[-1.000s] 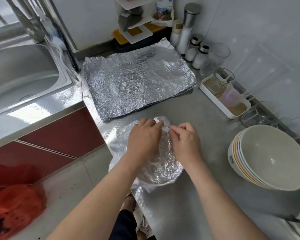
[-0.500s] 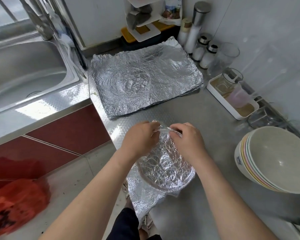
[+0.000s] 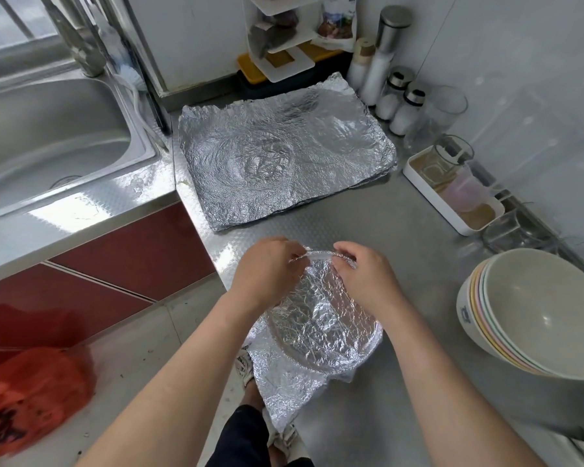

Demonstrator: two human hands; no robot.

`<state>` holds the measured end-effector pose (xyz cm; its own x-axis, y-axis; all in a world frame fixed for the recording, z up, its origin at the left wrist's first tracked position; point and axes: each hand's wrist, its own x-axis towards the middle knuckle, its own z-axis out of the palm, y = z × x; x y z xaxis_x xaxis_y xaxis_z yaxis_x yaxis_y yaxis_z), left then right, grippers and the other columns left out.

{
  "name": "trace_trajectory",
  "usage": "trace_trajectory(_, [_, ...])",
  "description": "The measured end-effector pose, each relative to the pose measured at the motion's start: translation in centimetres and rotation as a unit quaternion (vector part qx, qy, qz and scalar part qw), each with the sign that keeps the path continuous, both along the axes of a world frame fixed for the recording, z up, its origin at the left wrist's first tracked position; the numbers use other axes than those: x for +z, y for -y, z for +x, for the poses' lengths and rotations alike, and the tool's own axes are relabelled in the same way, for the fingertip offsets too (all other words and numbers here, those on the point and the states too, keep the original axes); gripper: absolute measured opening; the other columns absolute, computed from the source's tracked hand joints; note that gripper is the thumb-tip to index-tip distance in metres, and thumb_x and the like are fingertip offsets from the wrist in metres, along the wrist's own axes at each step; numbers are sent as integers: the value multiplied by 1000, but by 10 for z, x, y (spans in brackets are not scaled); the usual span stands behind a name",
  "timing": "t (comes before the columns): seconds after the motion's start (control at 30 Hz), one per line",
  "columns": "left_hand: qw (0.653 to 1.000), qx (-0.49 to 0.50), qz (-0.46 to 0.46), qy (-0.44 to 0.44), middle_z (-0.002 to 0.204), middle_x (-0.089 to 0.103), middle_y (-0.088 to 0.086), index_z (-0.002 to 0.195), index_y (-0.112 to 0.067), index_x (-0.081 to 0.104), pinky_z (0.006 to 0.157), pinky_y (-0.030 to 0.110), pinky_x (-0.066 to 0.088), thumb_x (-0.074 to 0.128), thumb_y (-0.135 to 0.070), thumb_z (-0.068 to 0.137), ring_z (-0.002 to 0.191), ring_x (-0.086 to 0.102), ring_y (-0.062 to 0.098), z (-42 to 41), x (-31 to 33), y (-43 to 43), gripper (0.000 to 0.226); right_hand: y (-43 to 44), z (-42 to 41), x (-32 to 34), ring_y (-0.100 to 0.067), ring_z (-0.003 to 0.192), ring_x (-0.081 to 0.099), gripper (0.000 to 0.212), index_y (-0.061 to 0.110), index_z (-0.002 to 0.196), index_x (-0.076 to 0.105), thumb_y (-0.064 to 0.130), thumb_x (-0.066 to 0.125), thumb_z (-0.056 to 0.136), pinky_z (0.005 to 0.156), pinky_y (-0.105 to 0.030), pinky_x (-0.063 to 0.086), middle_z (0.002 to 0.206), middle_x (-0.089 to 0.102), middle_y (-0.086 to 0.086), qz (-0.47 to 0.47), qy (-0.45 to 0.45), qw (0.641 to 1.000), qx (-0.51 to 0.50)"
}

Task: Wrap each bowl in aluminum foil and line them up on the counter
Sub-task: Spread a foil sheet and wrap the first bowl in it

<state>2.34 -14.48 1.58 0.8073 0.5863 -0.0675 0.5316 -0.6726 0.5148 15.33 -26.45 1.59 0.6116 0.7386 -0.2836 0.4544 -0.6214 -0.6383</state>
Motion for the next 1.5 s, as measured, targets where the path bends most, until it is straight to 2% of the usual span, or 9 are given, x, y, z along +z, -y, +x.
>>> trace_trajectory(0.2, [999, 28, -22, 11, 86, 69, 1, 98, -18, 75, 70, 33, 48, 65, -30, 91, 79, 62, 20, 2, -1, 1, 17, 1, 1, 0, -14, 101, 61, 28, 15, 122, 65, 18, 57, 95, 83, -19, 41, 116, 68, 0, 19, -1, 1000, -13])
trace_trajectory(0.4, [997, -53, -52, -30, 138, 57, 5, 143, -19, 47, 98, 33, 41, 48, -39, 100, 124, 53, 24, 5, -4, -2, 47, 1, 2, -3, -9, 86, 59, 23, 15, 113, 71, 14, 60, 93, 72, -15, 36, 103, 72, 1, 42, -3, 999, -13])
trace_trajectory(0.6, [997, -55, -44, -39, 73, 67, 5, 90, -12, 65, 66, 41, 47, 47, -34, 102, 69, 60, 27, 6, -7, -2, 31, 2, 4, -4, 1, 69, 53, 19, 17, 107, 71, 14, 57, 94, 58, -8, 35, 88, 65, 7, 44, -10, 999, 2])
trace_trajectory(0.73, [998, -53, -38, -17, 64, 62, 3, 78, -14, 59, 61, 40, 47, 49, -35, 101, 61, 56, 24, 5, -10, -2, 32, 1, 10, -6, -8, 82, 54, 19, 23, 113, 61, 26, 51, 97, 70, -21, 36, 99, 61, 9, 6, -44, 998, 49])
trace_trajectory(0.87, [997, -55, -62, -3, 64, 63, 0, 82, -16, 62, 60, 38, 47, 48, -39, 101, 60, 57, 20, 4, -15, -4, 33, -1, 10, -4, 7, 62, 47, 23, 20, 116, 65, 24, 51, 98, 56, -8, 33, 76, 54, 18, 24, -53, 997, 58])
trace_trajectory(1.0, [991, -64, -113, -11, 63, 59, -6, 91, -16, 63, 62, 33, 43, 41, -43, 102, 58, 53, 13, 4, -18, -6, 36, -1, 8, -5, 5, 53, 48, 21, 18, 106, 71, 20, 52, 98, 50, -13, 34, 61, 53, 14, 41, -53, 997, 43])
trace_trajectory(1.23, [991, -52, -124, 5, 53, 51, -8, 70, -25, 50, 51, 25, 30, 42, -41, 102, 48, 46, 6, 4, -21, -5, 37, 0, 6, -6, -1, 48, 43, 19, 18, 100, 71, 18, 52, 97, 47, -16, 30, 57, 50, 11, 48, -54, 997, 26])
trace_trajectory(1.37, [991, -61, -121, 6, 53, 53, -8, 73, -24, 53, 51, 25, 35, 40, -41, 103, 47, 47, 6, 6, -17, -6, 36, 3, 4, -7, -6, 52, 40, 18, 13, 101, 70, 17, 52, 98, 50, -24, 31, 60, 50, 9, 60, -57, 997, 7])
trace_trajectory(1.5, [992, -59, -110, 14, 55, 54, -10, 86, -17, 63, 51, 21, 32, 41, -37, 104, 47, 46, 1, 4, -19, -7, 34, 7, 5, -4, -1, 53, 41, 22, 16, 112, 67, 19, 50, 99, 49, -15, 30, 63, 50, 13, 49, -30, 998, 33])
